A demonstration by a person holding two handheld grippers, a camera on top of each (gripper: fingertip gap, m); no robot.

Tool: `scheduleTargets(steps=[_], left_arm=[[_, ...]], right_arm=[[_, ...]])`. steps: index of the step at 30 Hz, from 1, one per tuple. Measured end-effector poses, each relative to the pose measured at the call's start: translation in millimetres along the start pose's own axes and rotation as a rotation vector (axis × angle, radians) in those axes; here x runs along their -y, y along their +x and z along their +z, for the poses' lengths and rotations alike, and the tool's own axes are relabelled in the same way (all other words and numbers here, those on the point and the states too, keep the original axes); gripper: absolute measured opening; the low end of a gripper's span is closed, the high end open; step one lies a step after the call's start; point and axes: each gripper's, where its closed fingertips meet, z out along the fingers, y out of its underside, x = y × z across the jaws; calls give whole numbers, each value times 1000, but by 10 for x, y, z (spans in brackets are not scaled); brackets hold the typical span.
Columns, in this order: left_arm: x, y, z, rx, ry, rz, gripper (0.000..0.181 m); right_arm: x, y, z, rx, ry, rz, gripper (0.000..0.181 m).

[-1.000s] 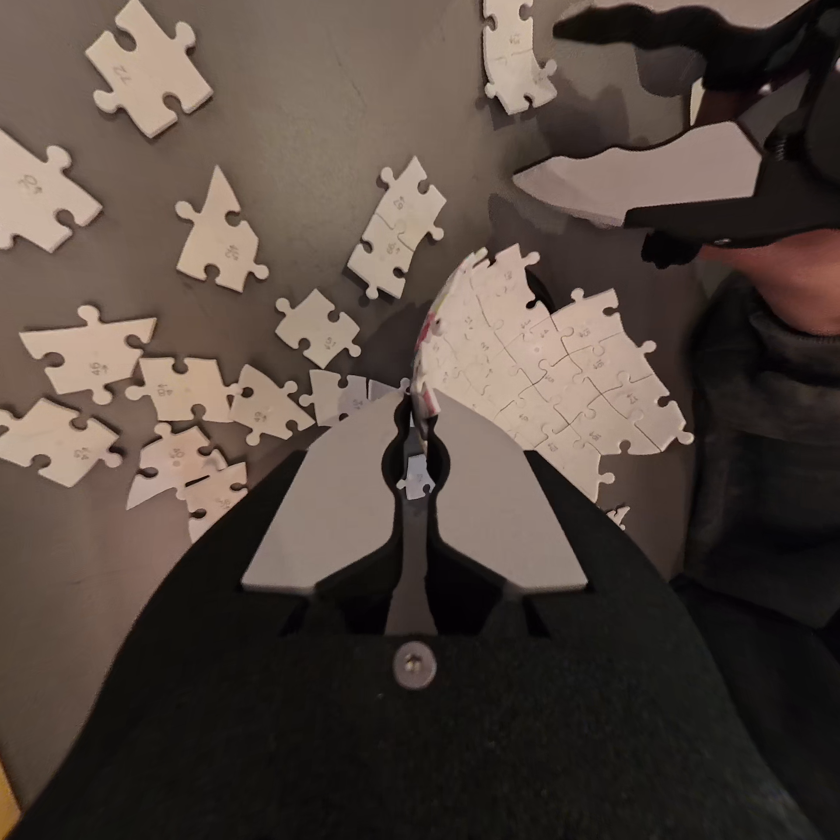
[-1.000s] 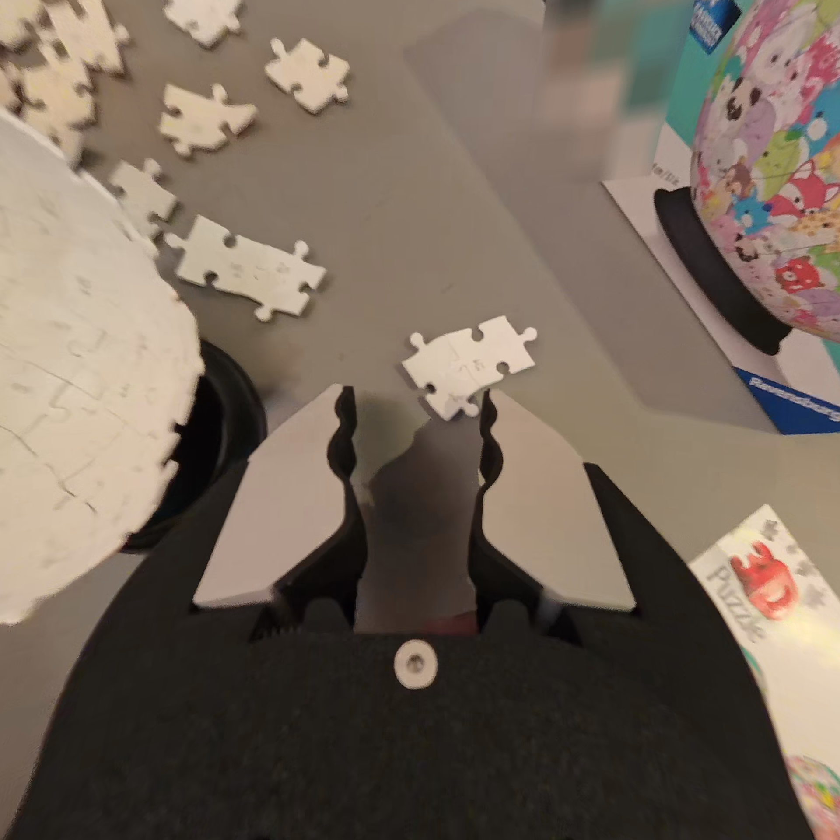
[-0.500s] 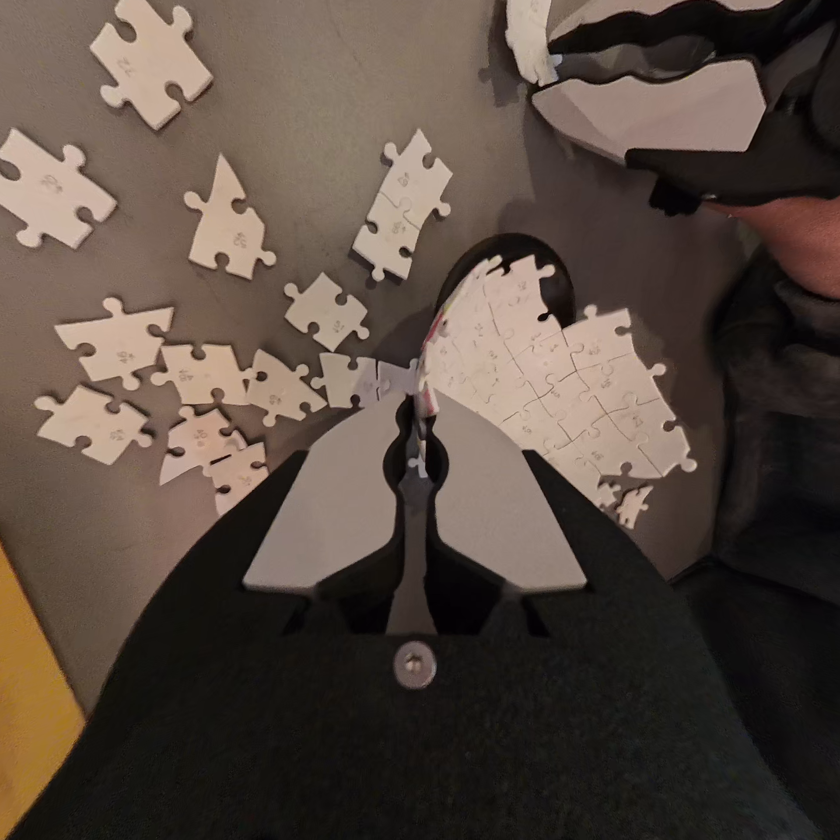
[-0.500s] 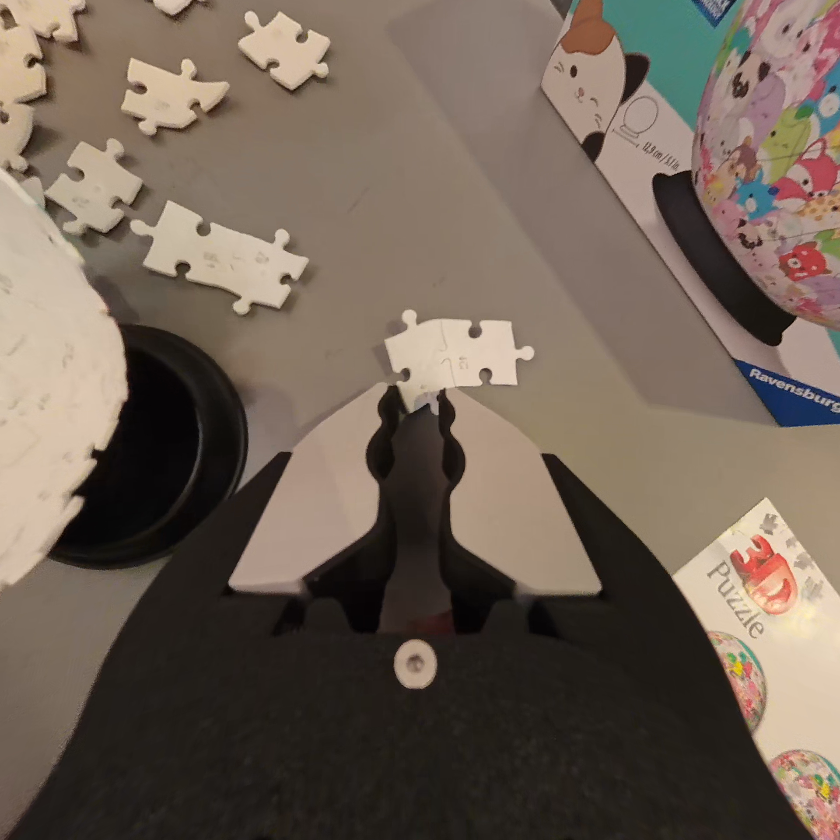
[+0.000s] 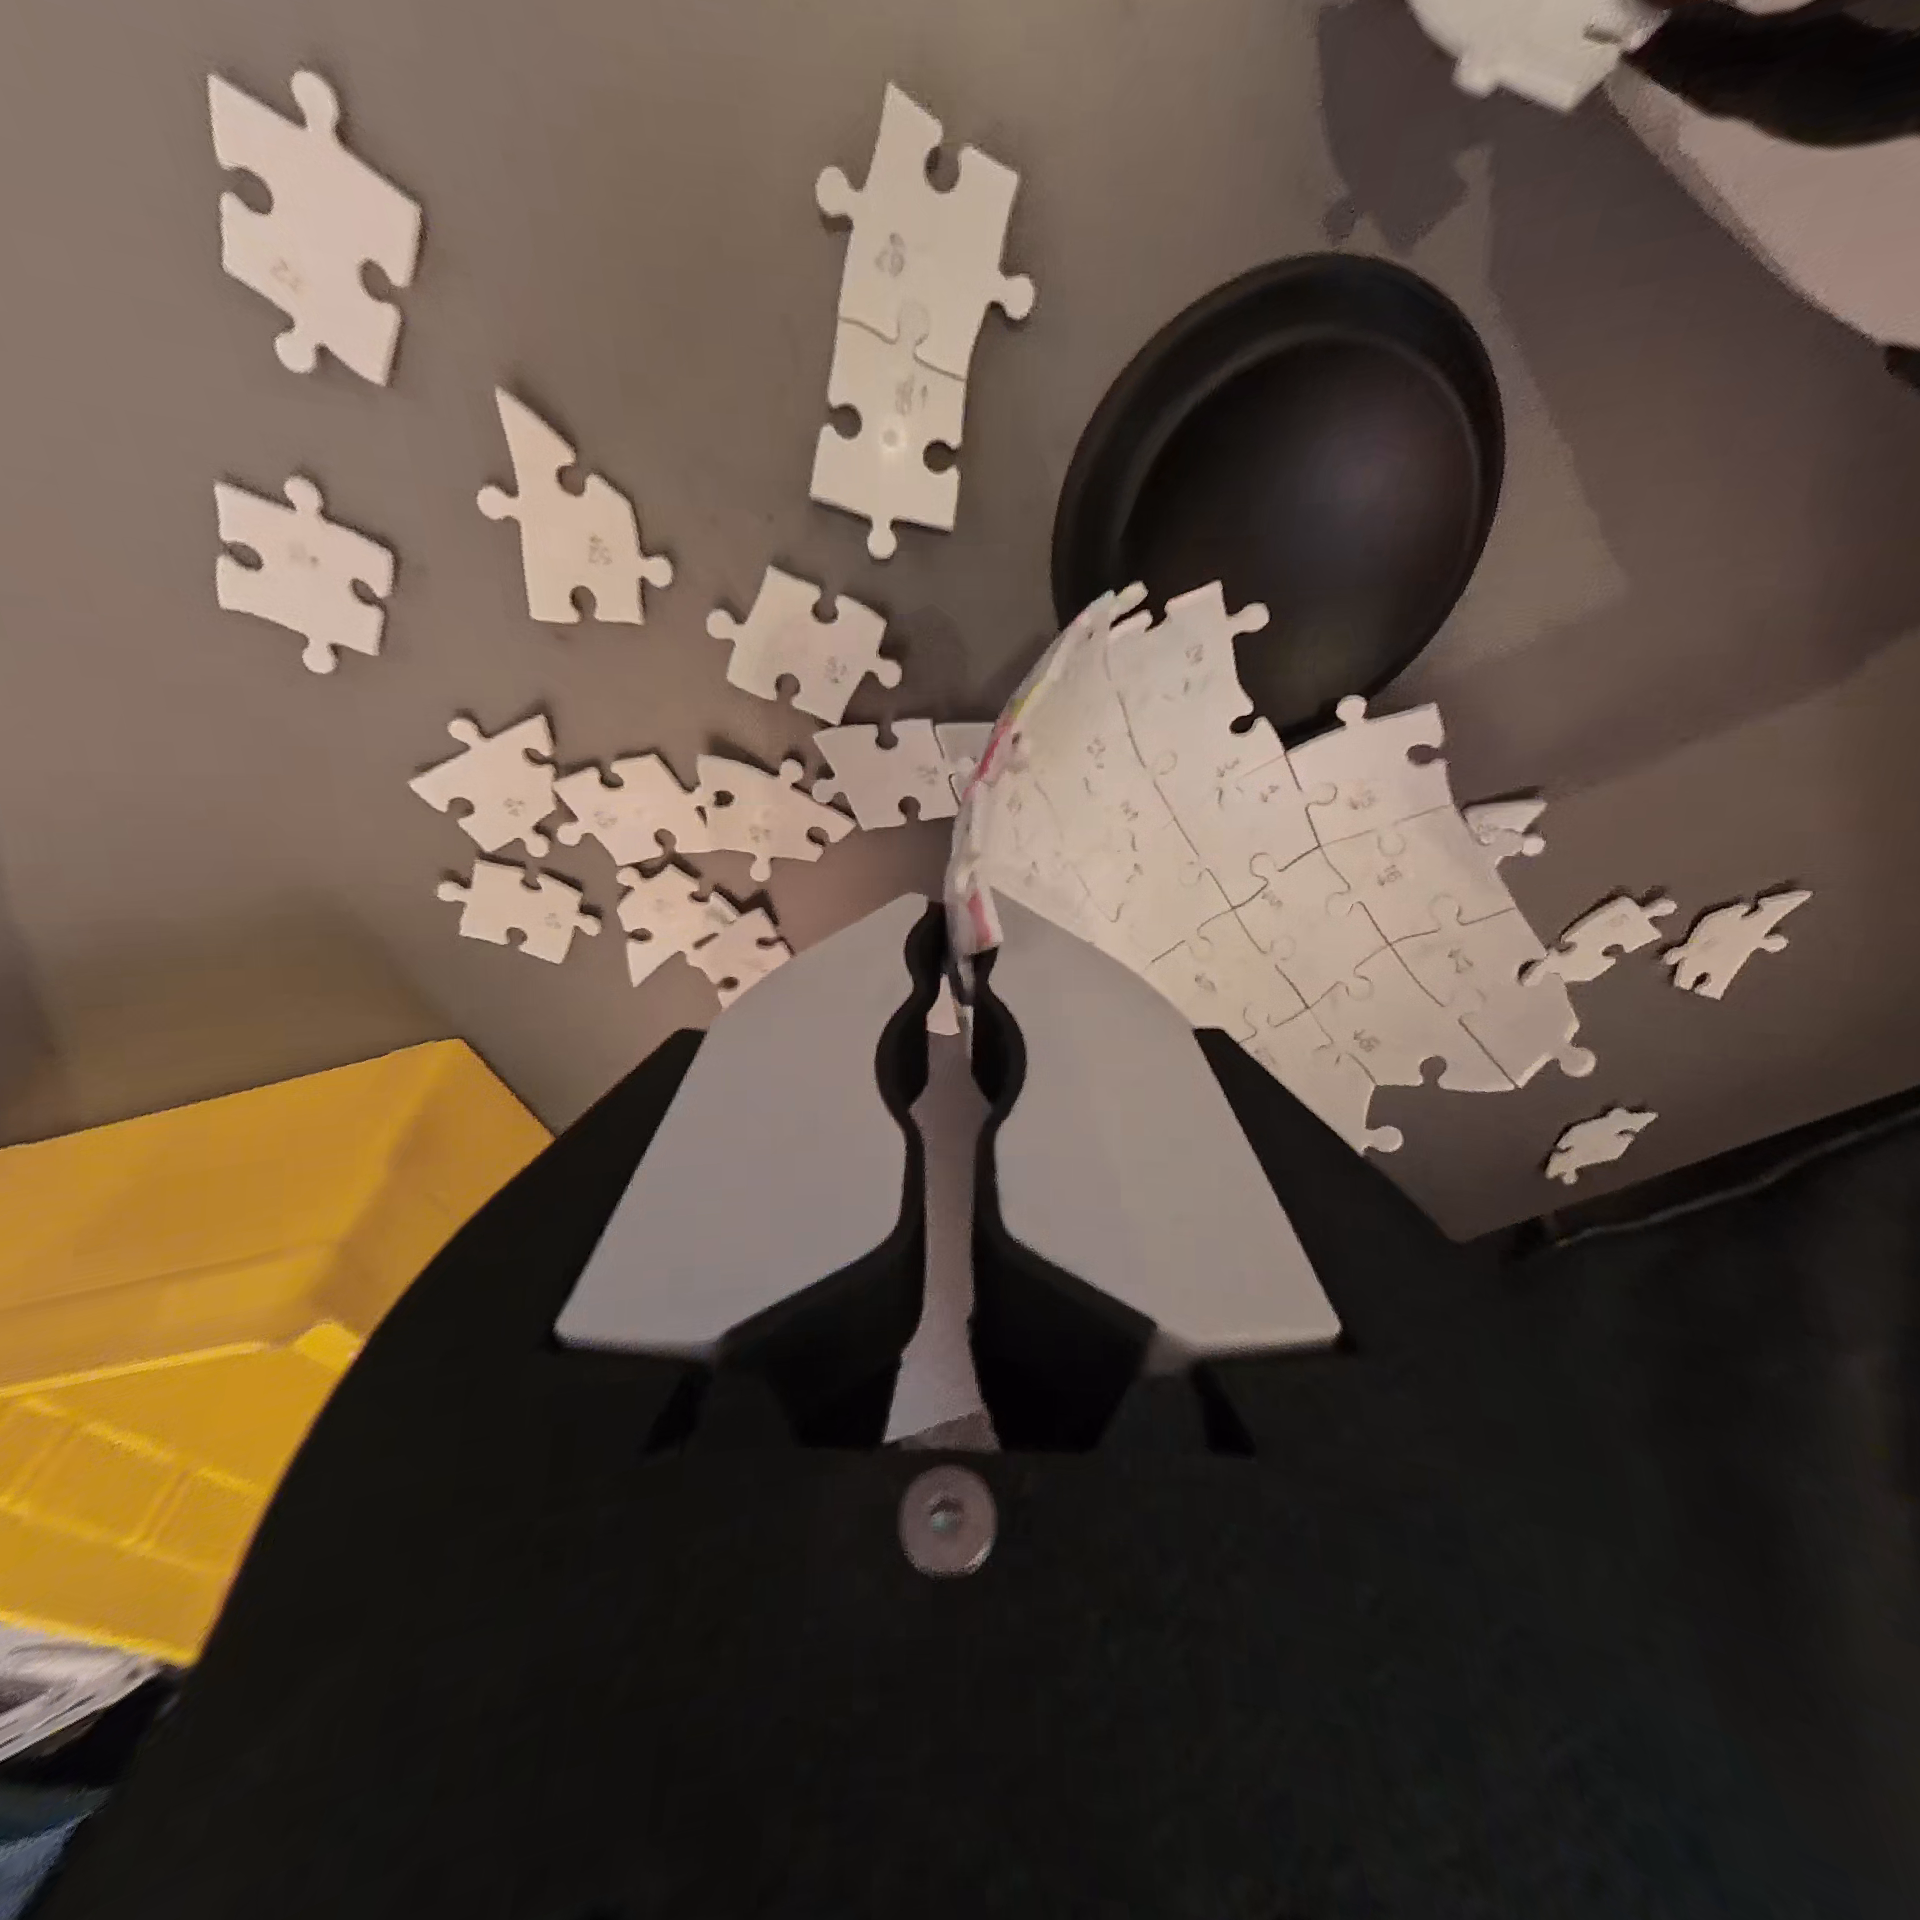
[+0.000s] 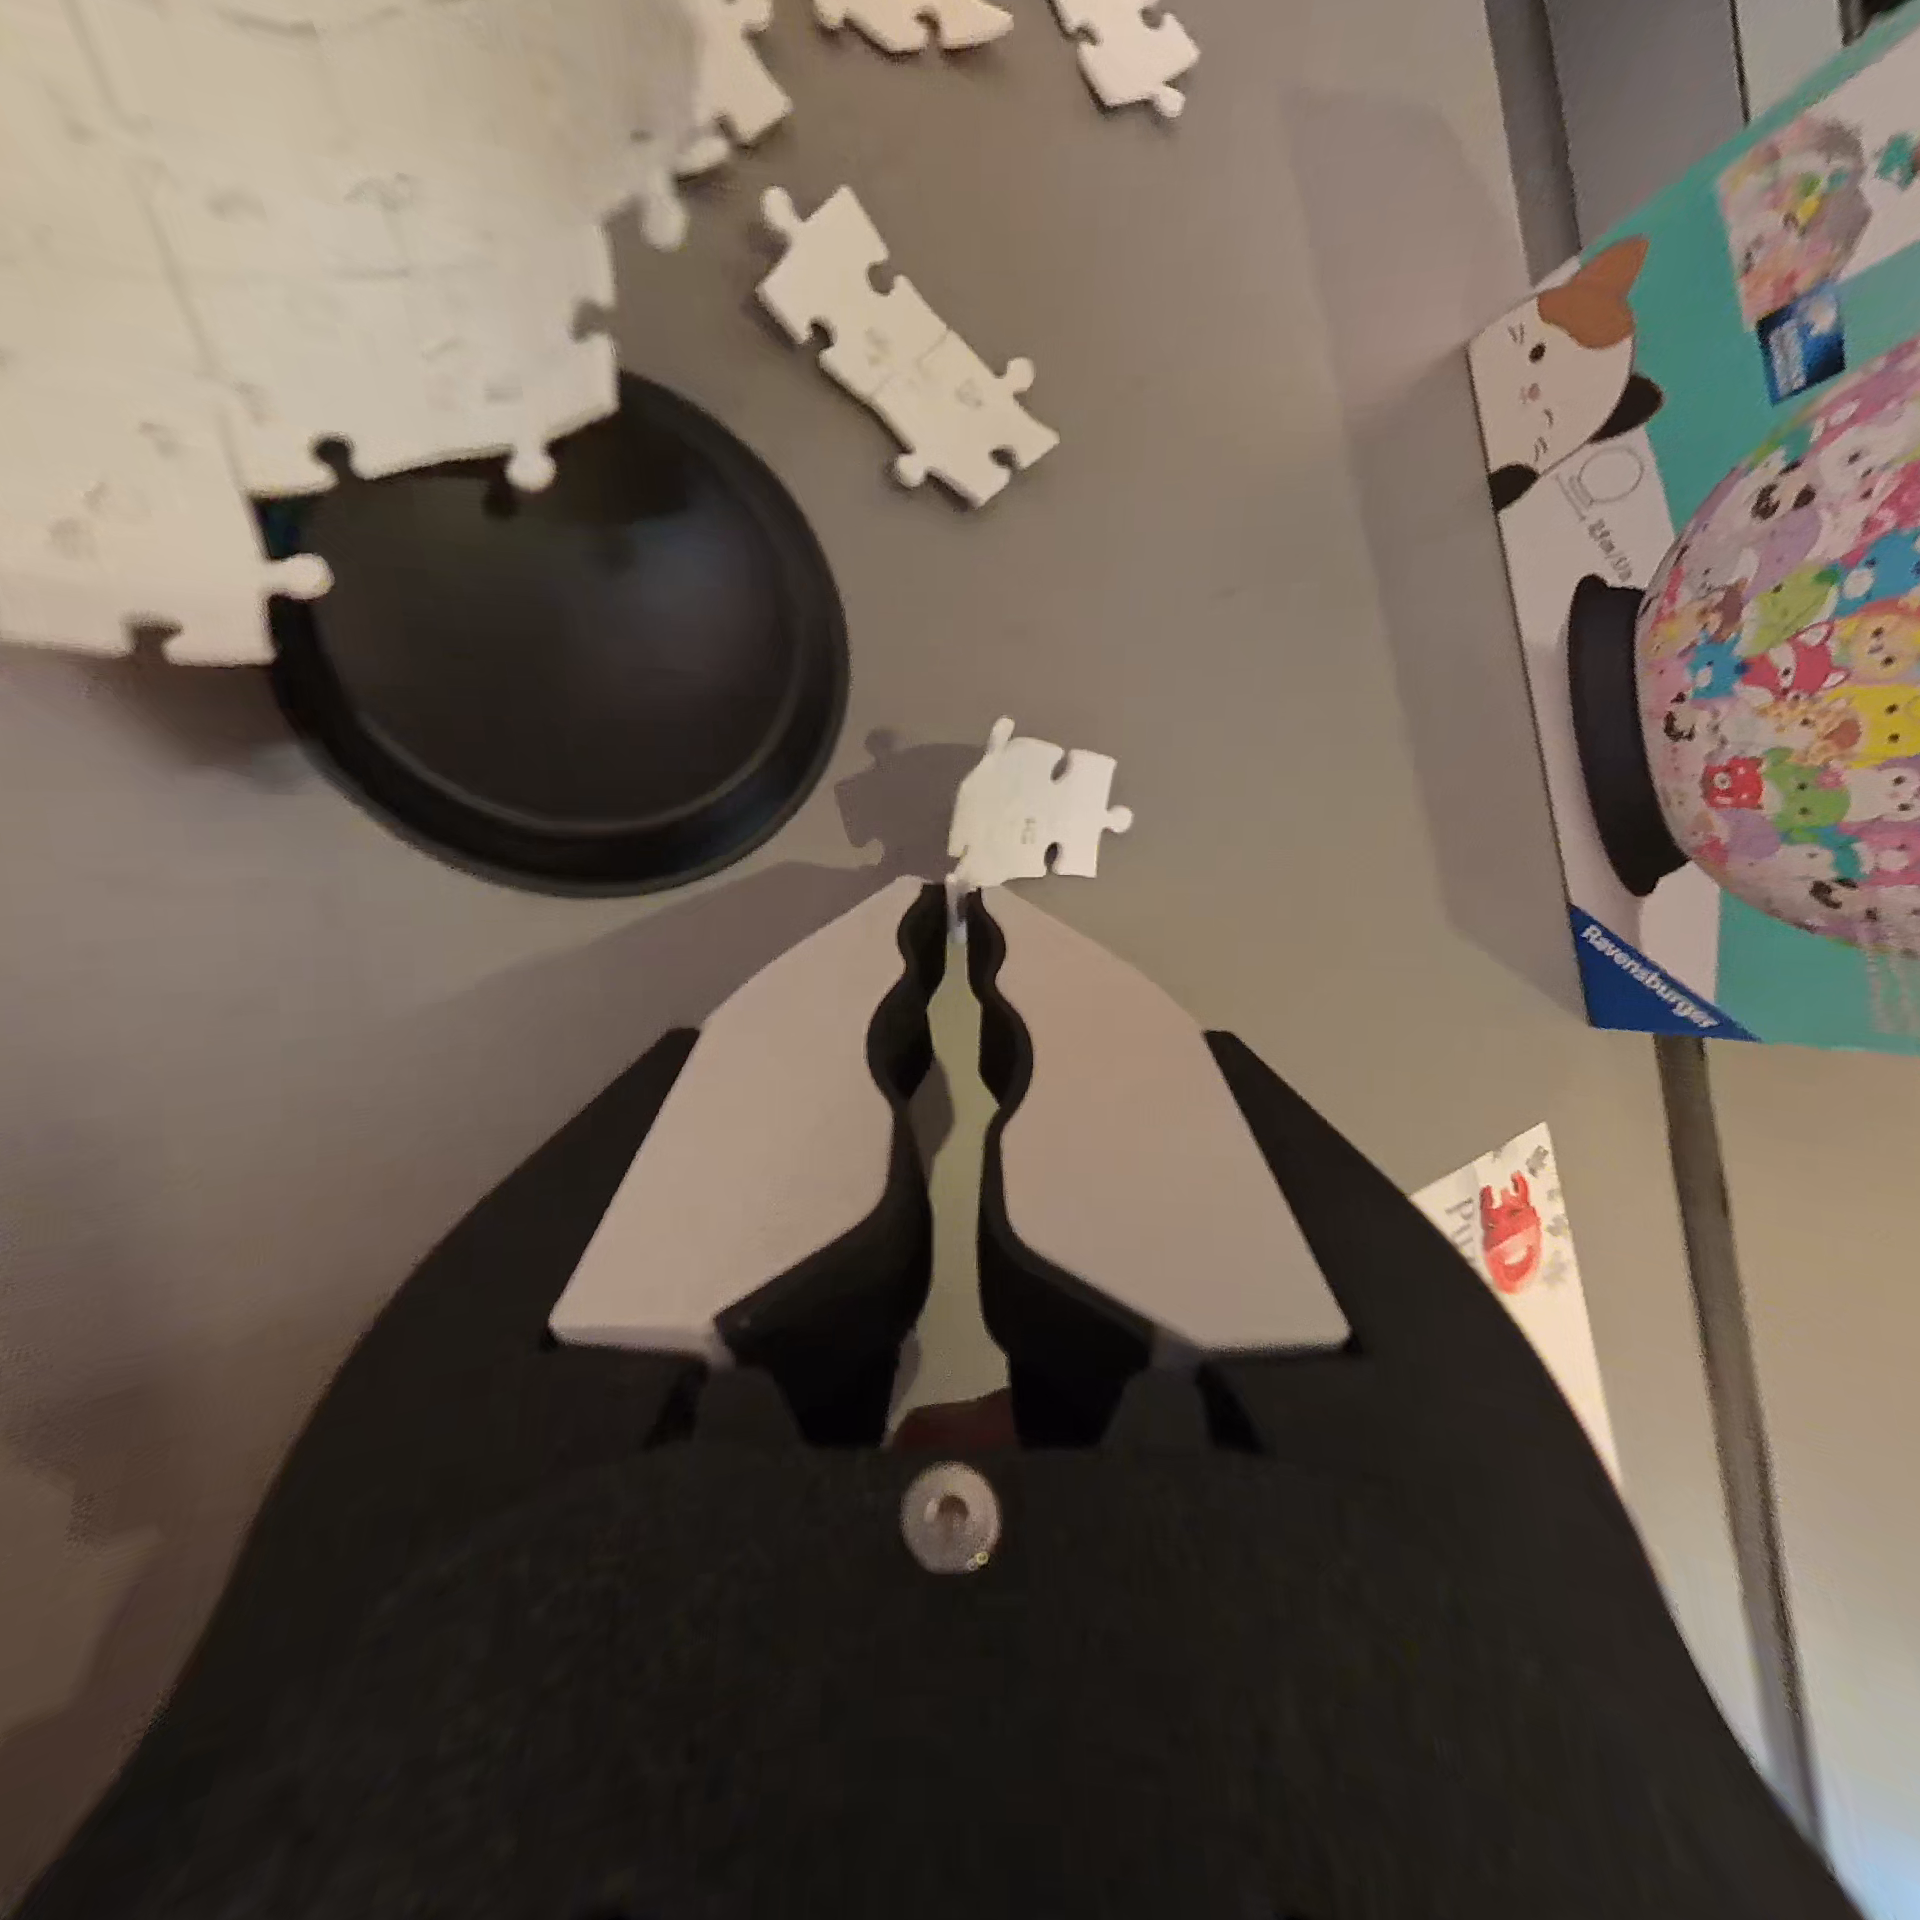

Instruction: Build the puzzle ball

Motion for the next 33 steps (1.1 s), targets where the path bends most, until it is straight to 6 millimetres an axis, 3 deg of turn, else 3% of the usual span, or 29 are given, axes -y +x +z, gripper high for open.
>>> scheduleTargets(steps=[5, 14, 18, 27, 33], left_arm=[[144, 47, -30, 28, -98, 68, 2], [361, 59, -5, 42, -232, 119, 2], [421, 63, 1, 49, -245, 132, 2], [461, 76, 44, 30, -267, 152, 2], [449, 64, 39, 42, -286, 170, 2]], right_arm=[[-65, -97, -129, -96, -41, -186, 2], [191, -463, -338, -180, -65, -481, 2], [296, -619, -311, -74, -37, -506, 2], [266, -570, -201, 7, -67, -459, 3], [327, -670, -247, 99, -9, -376, 25]])
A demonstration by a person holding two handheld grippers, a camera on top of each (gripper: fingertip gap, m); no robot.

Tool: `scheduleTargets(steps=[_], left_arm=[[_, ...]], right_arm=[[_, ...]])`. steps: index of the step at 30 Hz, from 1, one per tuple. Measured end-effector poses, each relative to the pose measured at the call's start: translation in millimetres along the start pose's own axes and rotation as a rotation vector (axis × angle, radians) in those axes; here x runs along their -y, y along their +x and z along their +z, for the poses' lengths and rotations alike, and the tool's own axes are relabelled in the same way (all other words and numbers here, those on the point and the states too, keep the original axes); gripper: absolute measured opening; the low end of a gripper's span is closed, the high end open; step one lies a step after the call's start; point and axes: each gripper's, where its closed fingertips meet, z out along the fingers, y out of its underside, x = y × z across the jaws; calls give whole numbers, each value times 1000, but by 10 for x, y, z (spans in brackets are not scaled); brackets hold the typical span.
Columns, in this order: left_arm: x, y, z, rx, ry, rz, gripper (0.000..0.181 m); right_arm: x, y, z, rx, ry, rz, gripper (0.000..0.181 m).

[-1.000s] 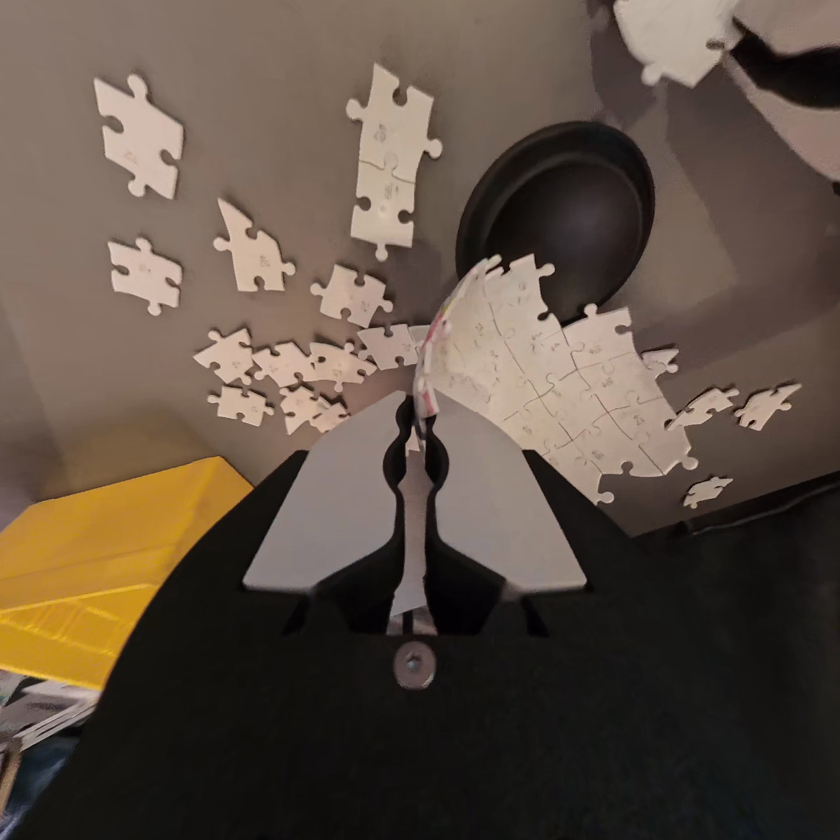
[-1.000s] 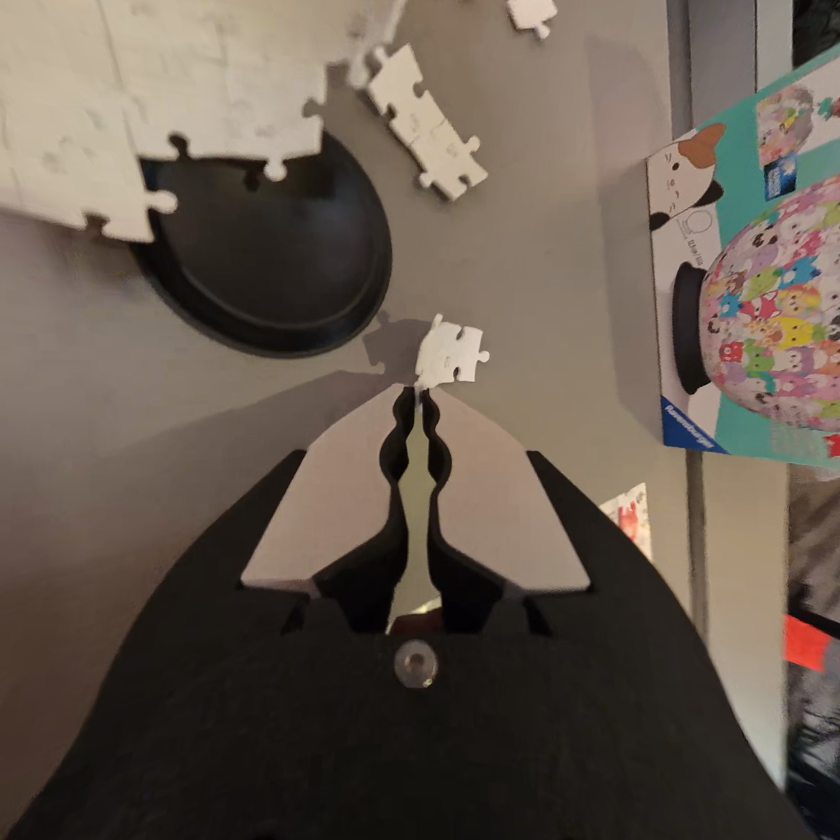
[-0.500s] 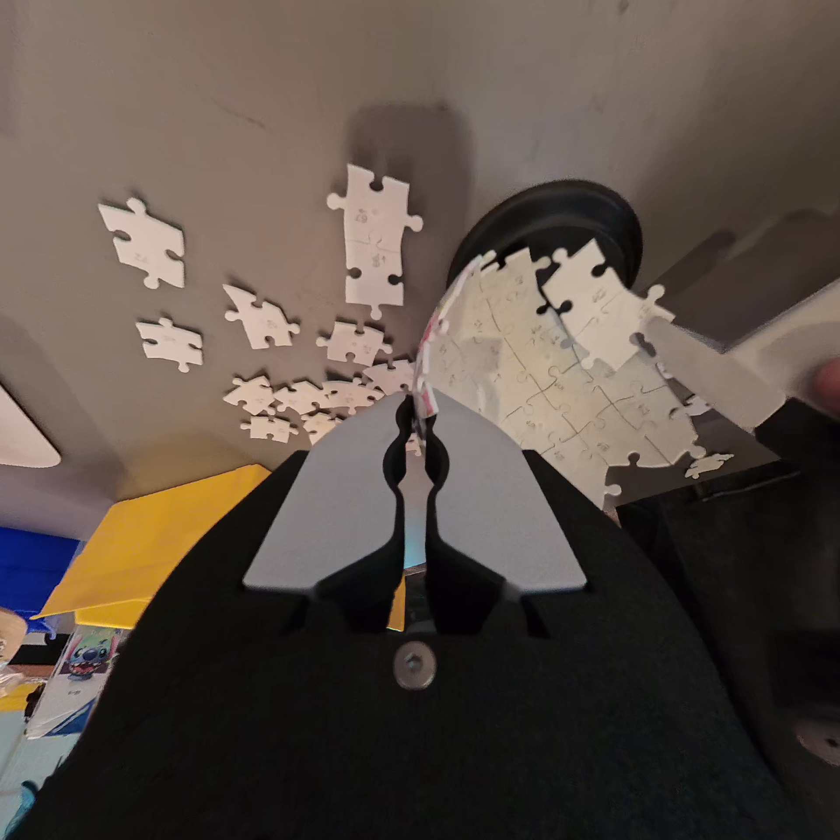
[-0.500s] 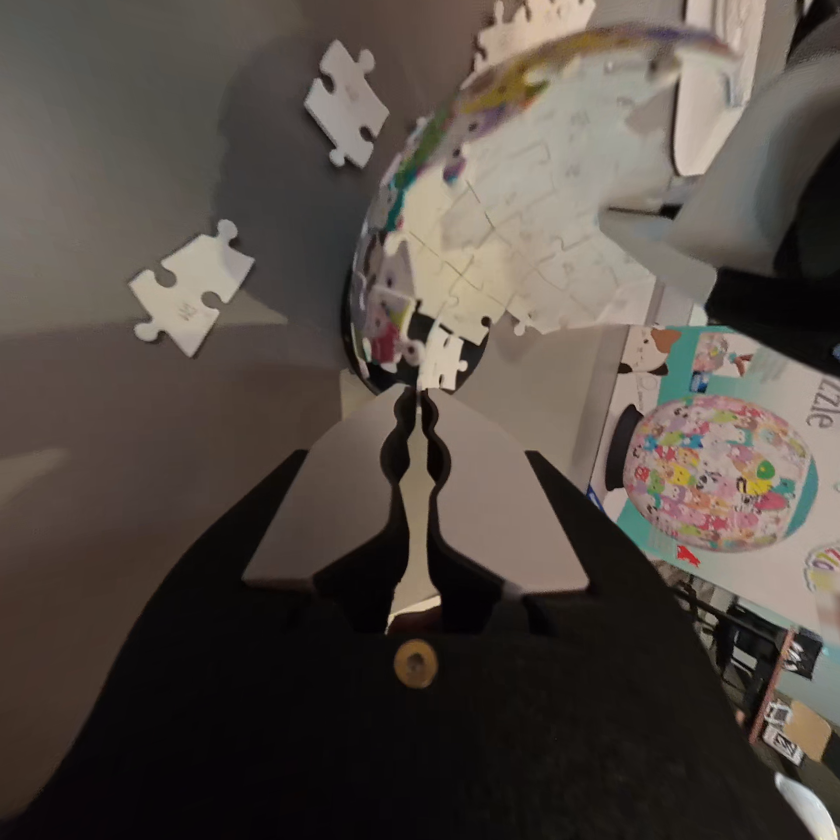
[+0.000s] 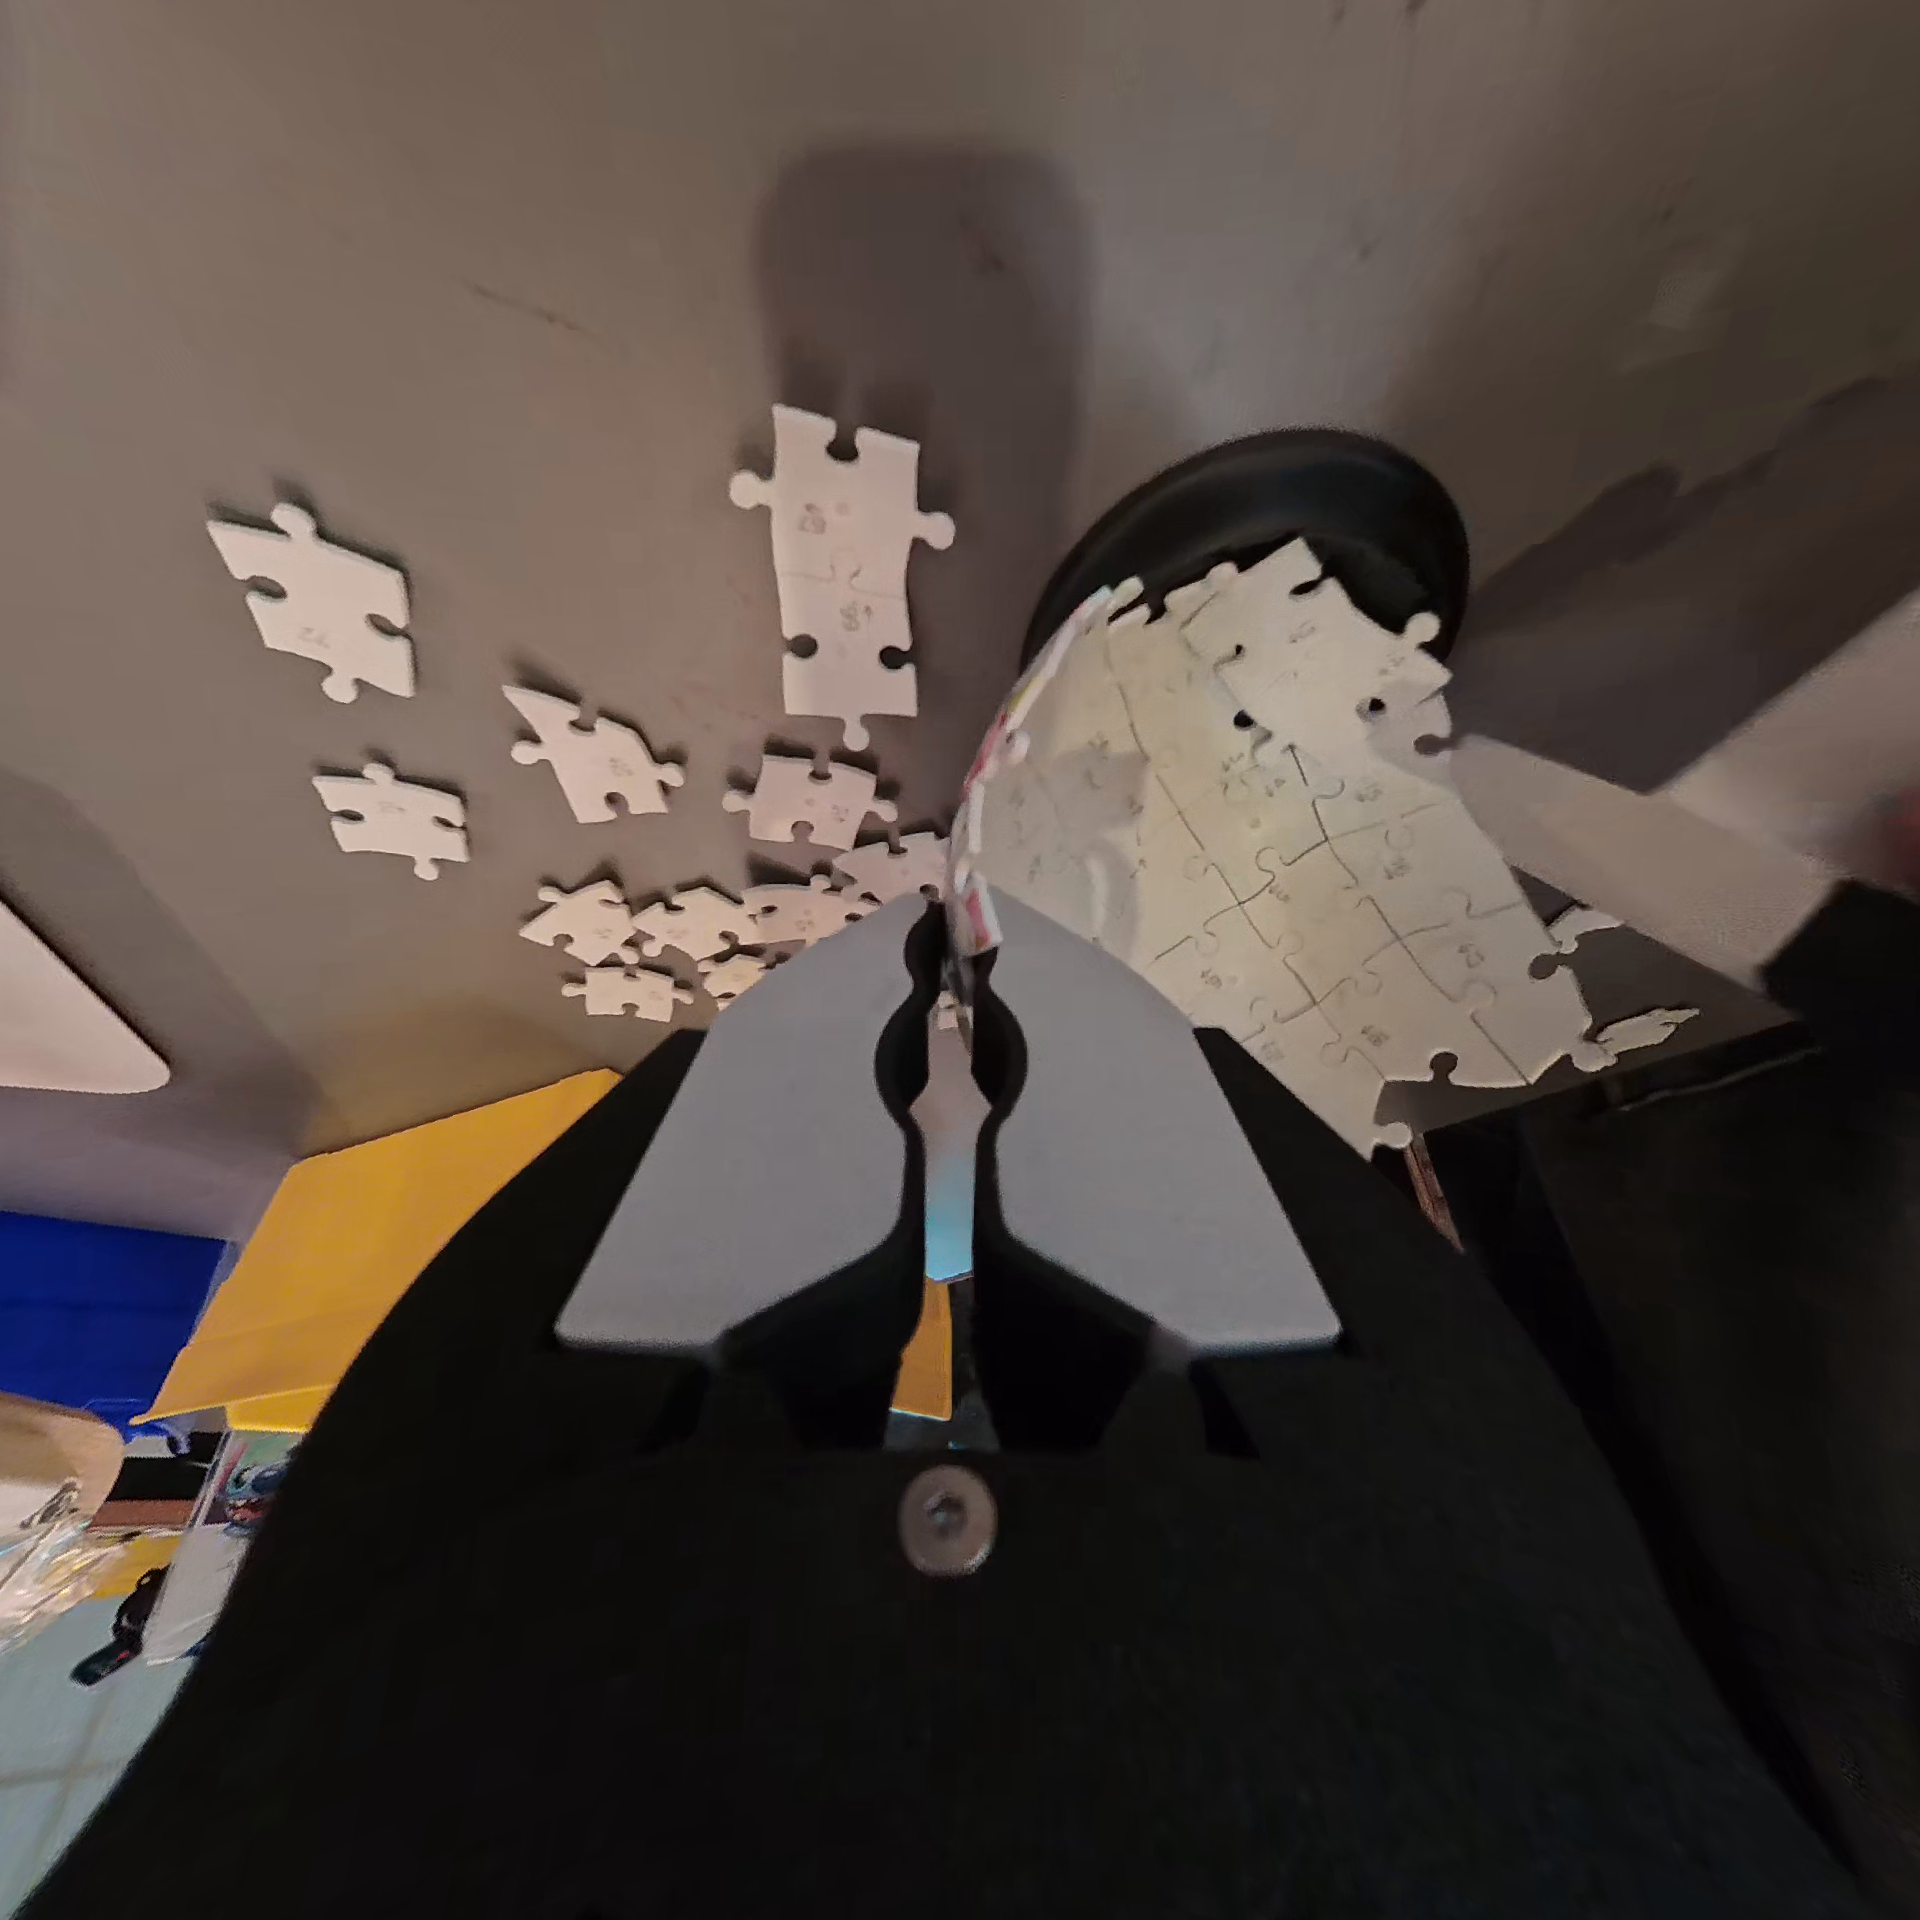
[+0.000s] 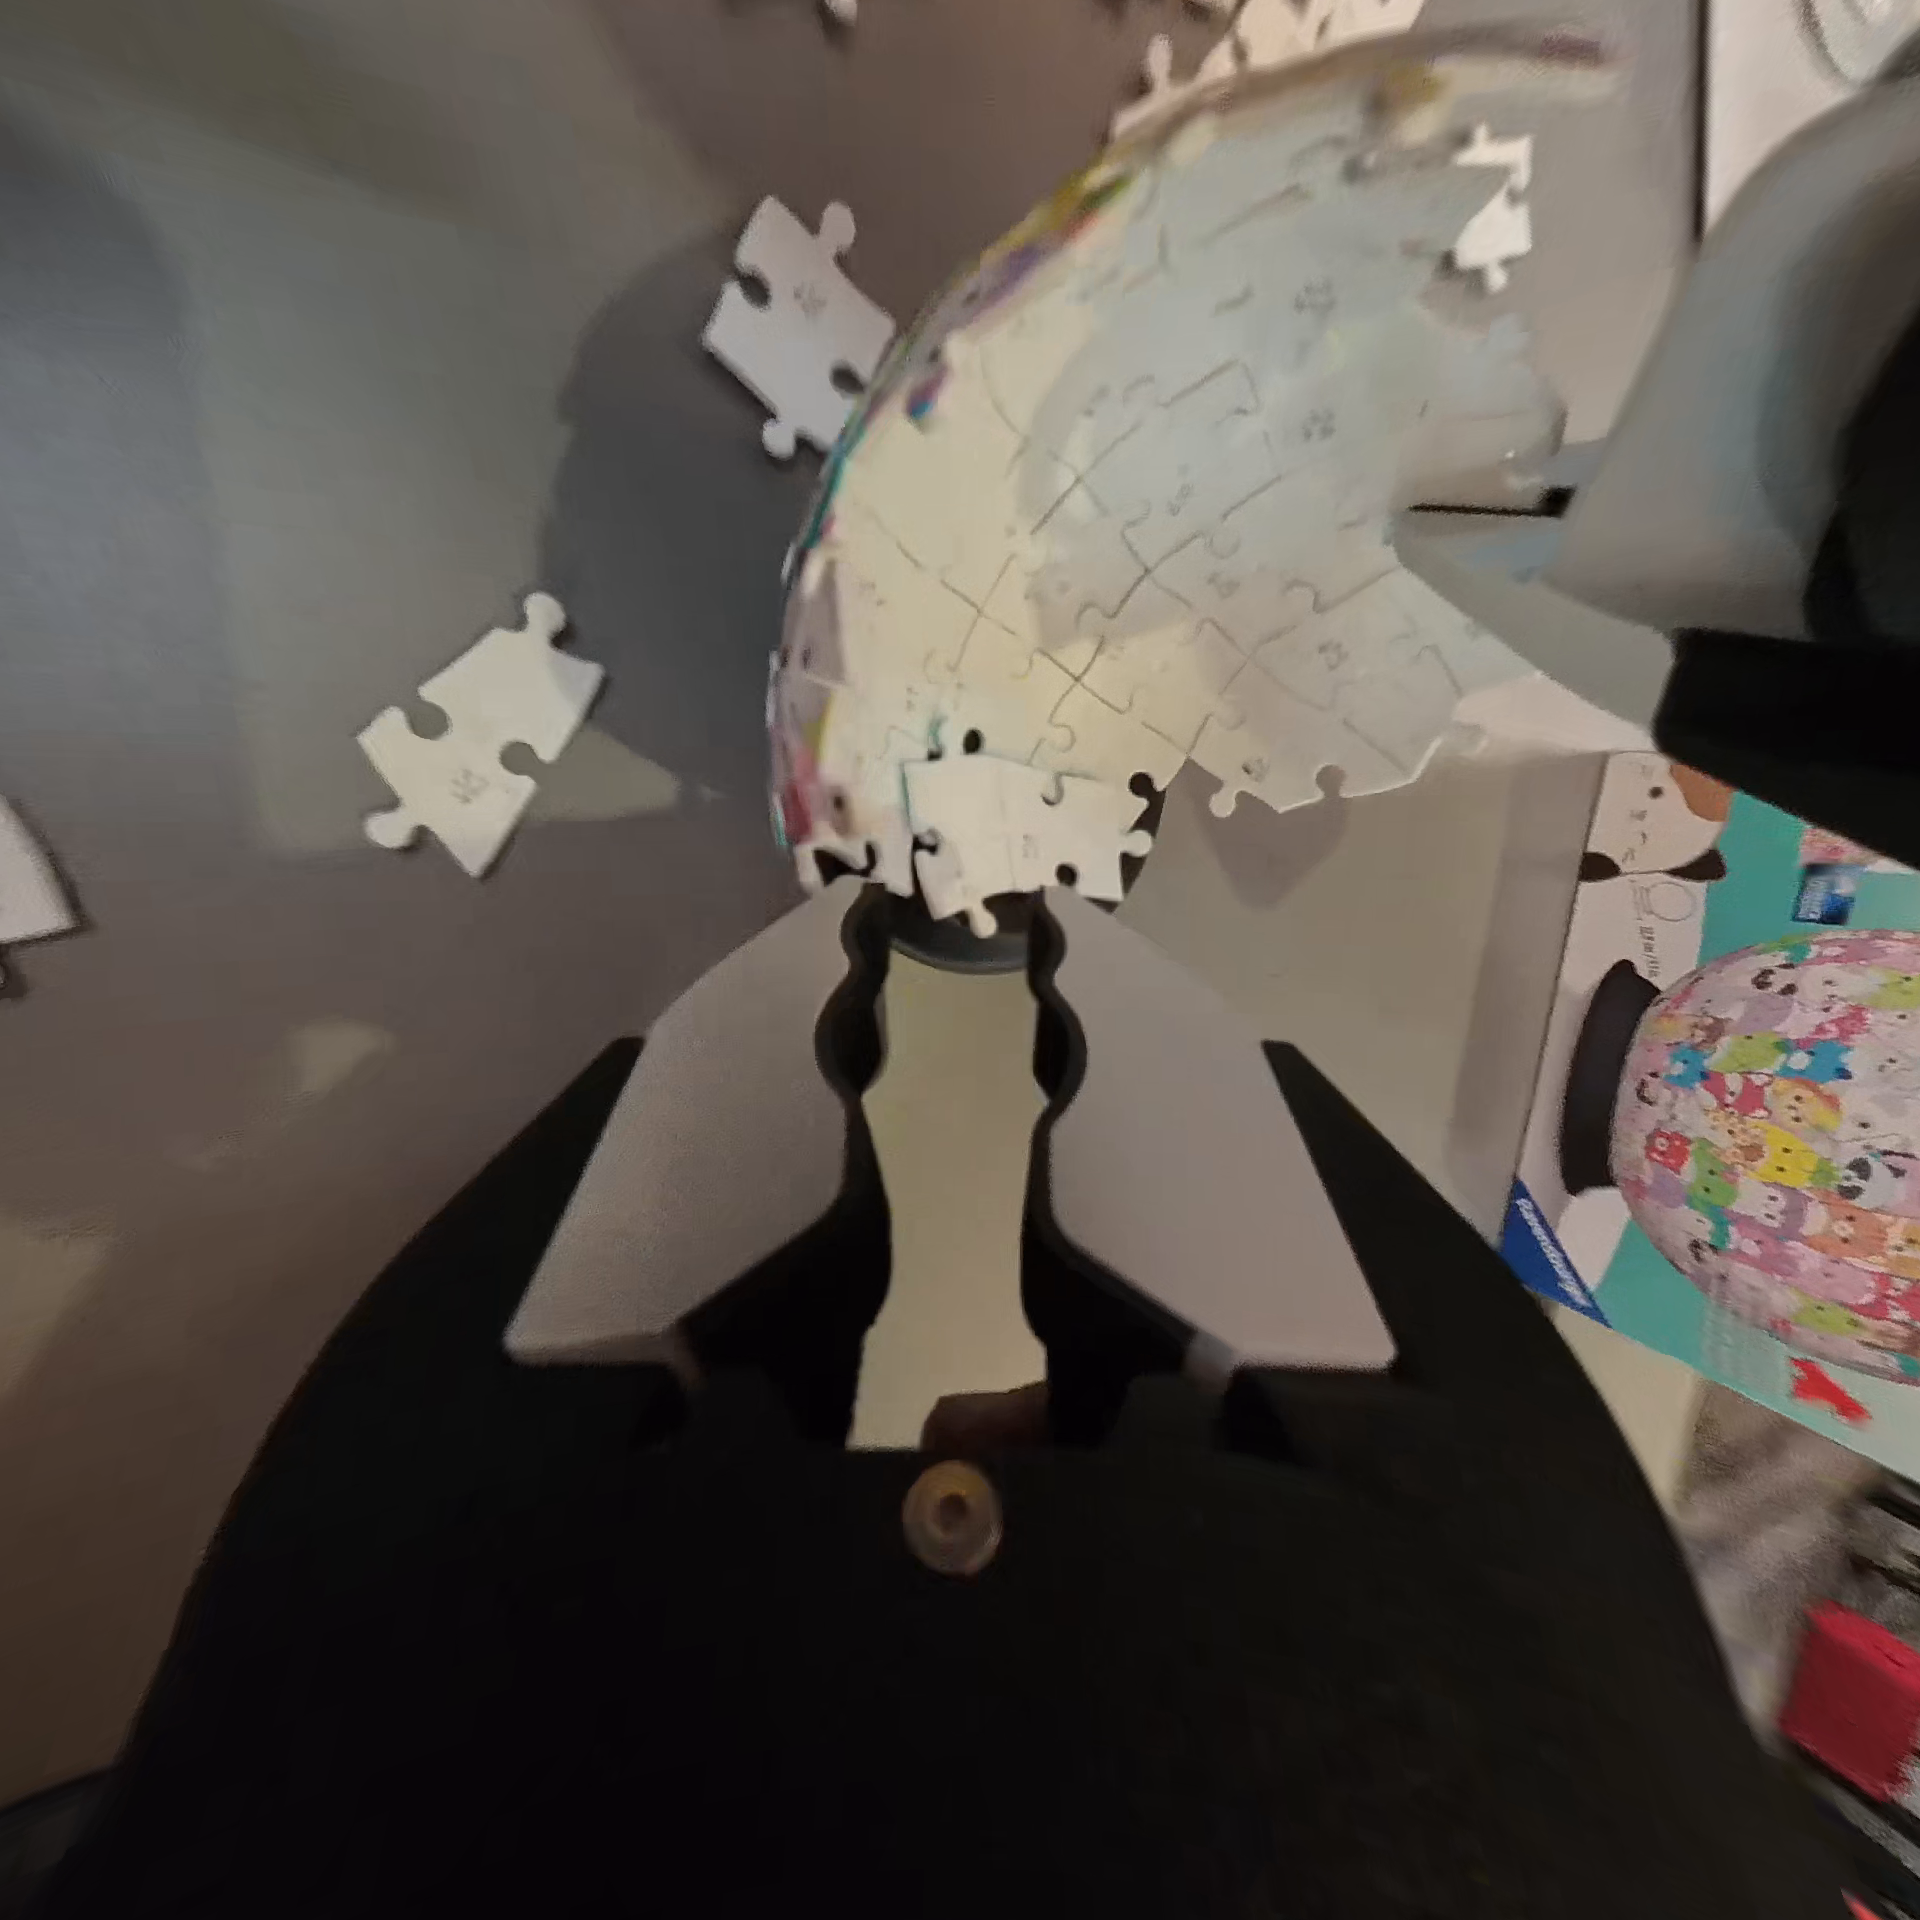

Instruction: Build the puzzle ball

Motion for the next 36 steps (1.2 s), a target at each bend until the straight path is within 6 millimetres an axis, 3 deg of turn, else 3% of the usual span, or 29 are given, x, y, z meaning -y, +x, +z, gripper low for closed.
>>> scheduleTargets(steps=[5, 9, 17, 25, 28, 32, 36], left_arm=[[-9, -15, -11, 12, -10, 8, 2], [-1, -23, -36, 40, -14, 23, 2], [-9, -52, -62, 69, -17, 32, 2], [25, -79, -63, 98, -17, 45, 2], [42, -74, -64, 98, -16, 45, 2], [40, -72, -65, 98, -17, 41, 2], [42, -69, -71, 98, -16, 43, 2]], right_arm=[[58, 181, -236, 90, 226, 191, 22], [157, 289, -105, 142, 372, 288, 10], [63, 398, 296, 77, 218, 279, 0], [-22, 244, 305, 66, 106, 311, 0], [146, 269, 281, 79, 178, 318, 1], [97, 321, 448, 95, 148, 334, 0], [37, 324, 415, 81, 109, 351, 0]])
